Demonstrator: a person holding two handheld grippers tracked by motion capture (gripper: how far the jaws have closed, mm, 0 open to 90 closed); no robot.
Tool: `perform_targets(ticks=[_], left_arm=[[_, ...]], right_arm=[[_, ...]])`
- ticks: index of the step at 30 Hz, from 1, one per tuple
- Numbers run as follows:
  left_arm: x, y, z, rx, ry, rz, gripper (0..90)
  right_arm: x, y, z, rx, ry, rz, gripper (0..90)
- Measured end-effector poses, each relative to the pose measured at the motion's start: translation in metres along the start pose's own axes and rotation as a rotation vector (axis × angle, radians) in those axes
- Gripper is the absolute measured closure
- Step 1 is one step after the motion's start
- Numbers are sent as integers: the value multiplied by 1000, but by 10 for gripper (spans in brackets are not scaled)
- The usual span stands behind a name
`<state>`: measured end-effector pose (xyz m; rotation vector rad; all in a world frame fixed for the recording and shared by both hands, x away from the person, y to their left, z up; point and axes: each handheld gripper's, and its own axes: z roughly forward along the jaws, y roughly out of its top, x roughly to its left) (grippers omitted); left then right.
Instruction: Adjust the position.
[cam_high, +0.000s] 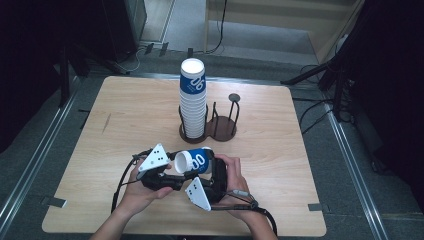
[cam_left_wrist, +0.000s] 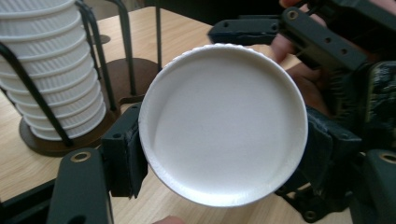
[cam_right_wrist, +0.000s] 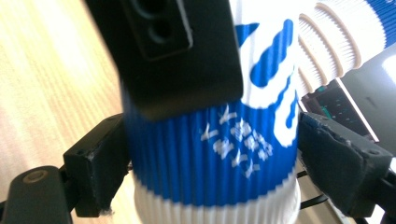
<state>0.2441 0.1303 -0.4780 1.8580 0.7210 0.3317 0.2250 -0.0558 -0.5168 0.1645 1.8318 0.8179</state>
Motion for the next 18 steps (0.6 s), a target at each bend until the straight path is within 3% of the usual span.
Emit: perform_targets(ticks=[8,11,18], left_arm=[[8,0,-7,-41,57,-18,282],[12,-1,-10,-55,88,-23,282],[17,0,-17,-100,133,-53,285]], right_arm=[[-4,5,-5,-7,36,-5,0],[-7,8,-7,-13,44,-1,0],[-17,14,-13,-37,37,65,0]])
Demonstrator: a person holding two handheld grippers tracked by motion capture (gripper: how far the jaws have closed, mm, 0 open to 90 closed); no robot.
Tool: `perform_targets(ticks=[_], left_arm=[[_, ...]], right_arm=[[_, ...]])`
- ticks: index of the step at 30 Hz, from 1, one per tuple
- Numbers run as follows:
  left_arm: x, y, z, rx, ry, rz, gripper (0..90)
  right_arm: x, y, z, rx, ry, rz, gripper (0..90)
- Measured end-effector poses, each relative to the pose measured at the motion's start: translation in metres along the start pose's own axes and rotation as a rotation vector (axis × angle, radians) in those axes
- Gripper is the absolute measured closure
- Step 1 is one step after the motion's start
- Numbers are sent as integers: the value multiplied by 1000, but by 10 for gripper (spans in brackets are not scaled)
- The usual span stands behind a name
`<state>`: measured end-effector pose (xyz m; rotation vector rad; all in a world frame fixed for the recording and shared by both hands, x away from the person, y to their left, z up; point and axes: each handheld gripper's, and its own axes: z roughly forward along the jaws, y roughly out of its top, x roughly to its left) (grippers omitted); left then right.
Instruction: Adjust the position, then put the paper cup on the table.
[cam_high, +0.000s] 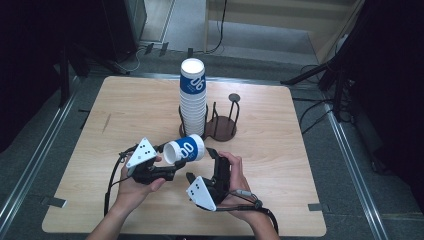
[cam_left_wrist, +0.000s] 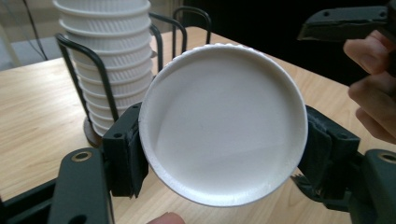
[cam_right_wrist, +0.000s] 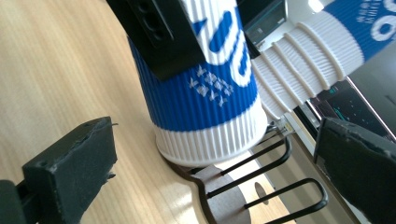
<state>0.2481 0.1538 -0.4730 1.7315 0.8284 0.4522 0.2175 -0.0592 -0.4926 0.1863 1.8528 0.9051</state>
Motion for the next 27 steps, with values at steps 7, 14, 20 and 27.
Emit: perform_targets(ticks=[7,14,20,27], left_arm=[[7,2,-4,-21,9,-53,285],[13,0,-7,-67,34,-94,285],[17,2,-9,-97,31,-106,285],[15,3,-8,-127,27,-91,285]], right_arm=[[-9,6,-2,12,-53,75,0],[-18,6,-2,34,-92,138,0],[-25,3,0,58,-126,216,0],[-34,-2,0,80,-158,328,0]])
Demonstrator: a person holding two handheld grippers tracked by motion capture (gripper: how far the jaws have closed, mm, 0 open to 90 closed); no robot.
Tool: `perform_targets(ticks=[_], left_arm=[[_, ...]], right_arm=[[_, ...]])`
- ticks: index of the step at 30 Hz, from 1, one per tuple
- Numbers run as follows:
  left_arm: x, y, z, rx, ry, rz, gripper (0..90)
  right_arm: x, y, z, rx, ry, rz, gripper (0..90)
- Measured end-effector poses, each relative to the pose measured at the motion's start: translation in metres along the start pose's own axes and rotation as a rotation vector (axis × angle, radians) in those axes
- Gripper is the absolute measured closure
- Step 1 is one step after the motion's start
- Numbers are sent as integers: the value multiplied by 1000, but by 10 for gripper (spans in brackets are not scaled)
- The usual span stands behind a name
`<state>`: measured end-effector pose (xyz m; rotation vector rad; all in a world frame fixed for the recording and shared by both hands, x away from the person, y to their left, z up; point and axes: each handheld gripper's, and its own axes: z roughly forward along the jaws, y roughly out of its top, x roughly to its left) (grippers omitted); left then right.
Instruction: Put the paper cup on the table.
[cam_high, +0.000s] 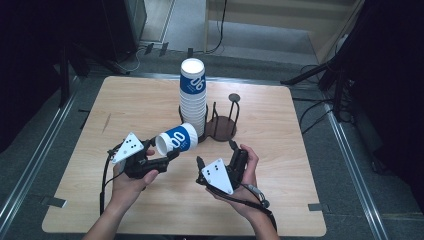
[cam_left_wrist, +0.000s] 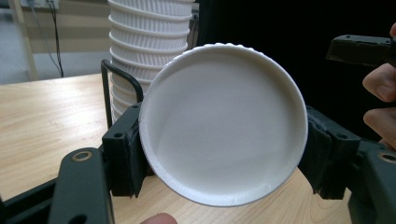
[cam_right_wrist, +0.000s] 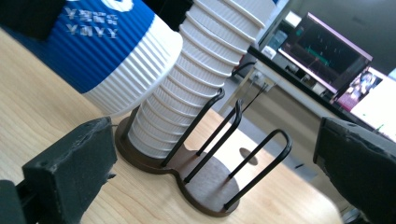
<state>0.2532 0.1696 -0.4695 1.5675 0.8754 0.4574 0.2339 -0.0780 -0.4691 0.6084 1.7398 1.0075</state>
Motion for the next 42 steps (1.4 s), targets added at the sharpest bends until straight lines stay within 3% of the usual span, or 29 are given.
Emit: perform_targets(ticks=[5,9,12,16,19,23,25,33,42], left_arm=[[0,-1,0,-11,-16,-2,285],[0,-2,1,-10,-14,5,285],[0,-2,1,-19,-15,-3,285],[-2,-2,2,-32,-24,-5,285],[-2,-3,3,-38,-28,-5,285],[-1,-3,3,-41,-33,-15,285],[-2,-3,4,-44,-33,-15,285],[-6,-4,6,-46,-47,-11,285],[-10,-7,10,-51,-60,-8,285]], right_arm=[[-3,-1,2,3,17,110,0],[-3,0,2,5,25,146,0],[-4,0,2,38,58,217,1],[-7,-2,-1,69,85,276,16],[-12,-1,-2,80,104,409,15],[-20,-1,-4,90,95,541,15],[-23,0,-6,90,81,571,15],[-29,2,-11,96,88,790,0],[-22,-2,-14,79,80,940,0]])
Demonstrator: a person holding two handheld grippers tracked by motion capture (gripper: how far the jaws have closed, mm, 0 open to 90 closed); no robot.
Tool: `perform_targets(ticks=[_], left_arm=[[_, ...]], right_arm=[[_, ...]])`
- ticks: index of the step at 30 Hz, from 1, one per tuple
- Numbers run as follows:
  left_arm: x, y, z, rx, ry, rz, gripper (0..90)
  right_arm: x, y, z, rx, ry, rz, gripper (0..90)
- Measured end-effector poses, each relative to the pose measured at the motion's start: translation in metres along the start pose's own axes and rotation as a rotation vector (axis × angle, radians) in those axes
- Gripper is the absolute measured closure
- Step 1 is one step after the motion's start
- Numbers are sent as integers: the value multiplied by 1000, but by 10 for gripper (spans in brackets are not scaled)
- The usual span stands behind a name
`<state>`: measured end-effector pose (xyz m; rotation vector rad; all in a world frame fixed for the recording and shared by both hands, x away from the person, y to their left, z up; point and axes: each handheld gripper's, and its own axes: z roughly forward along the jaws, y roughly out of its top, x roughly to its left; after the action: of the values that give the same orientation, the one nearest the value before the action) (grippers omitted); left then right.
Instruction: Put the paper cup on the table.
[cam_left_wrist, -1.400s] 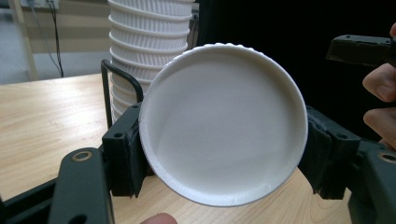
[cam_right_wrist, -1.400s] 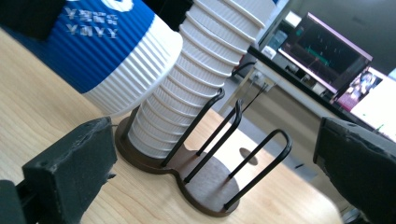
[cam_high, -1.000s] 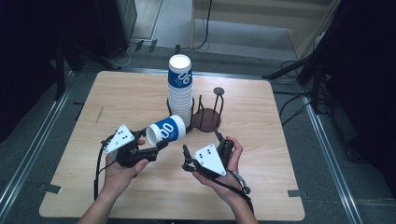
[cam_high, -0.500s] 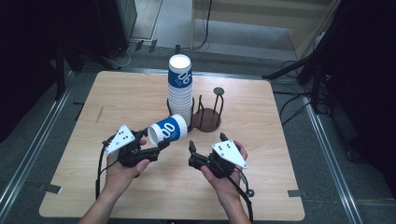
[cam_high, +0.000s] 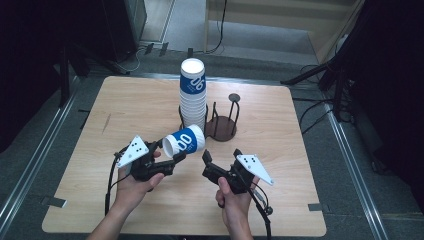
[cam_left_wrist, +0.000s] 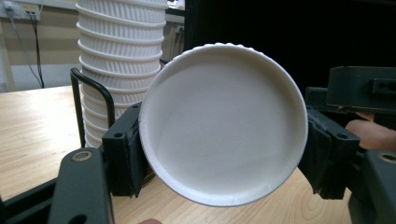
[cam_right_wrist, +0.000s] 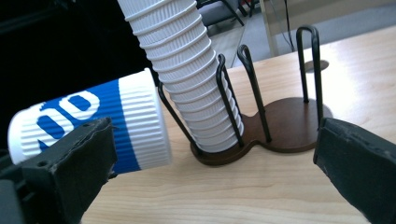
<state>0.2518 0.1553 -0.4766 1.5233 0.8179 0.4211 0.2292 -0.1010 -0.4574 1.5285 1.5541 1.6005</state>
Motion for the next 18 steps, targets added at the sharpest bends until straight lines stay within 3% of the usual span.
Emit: perform_targets(ticks=[9,18], left_arm=[[-2,-2,2,-6,-3,5,285],[-4,-2,3,-19,-10,0,285]], right_arm=[[4,-6,0,-7,27,224,0],[8,-9,-1,-16,29,376,0]])
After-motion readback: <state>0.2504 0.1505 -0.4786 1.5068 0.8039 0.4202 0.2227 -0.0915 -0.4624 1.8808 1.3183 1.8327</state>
